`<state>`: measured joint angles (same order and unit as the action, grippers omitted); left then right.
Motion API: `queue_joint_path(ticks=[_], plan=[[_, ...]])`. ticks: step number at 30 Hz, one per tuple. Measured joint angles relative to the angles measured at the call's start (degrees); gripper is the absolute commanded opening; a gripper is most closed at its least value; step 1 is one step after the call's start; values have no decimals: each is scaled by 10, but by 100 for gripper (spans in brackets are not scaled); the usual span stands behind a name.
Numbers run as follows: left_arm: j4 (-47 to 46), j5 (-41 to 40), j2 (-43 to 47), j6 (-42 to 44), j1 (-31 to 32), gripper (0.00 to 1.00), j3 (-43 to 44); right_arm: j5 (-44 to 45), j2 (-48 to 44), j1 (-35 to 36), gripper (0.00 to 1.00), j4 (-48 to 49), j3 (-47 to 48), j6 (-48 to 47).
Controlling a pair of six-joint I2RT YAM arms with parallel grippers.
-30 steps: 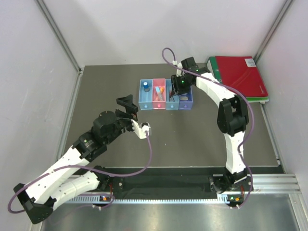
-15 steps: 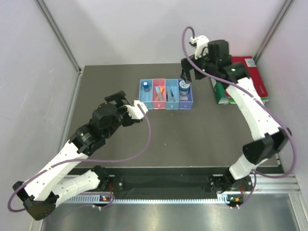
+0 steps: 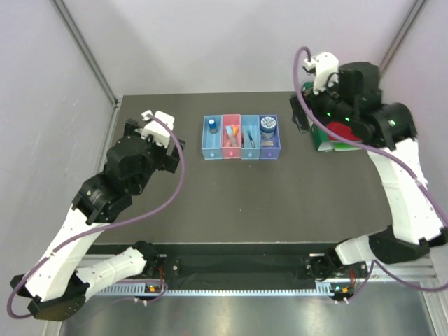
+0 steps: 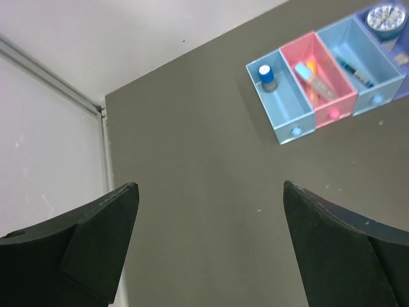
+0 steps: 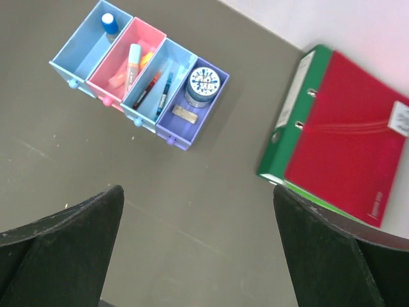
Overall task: Sort the stationery into containers
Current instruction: Reset both arms
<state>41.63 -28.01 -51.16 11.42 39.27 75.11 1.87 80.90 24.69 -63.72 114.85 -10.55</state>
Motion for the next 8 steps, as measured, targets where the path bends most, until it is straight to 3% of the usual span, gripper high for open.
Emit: queue_joint_path(ticks=[8], plan=[[26,6,-1,-55,-21,99,37,0,-174,1,100,-12,-27,-19]])
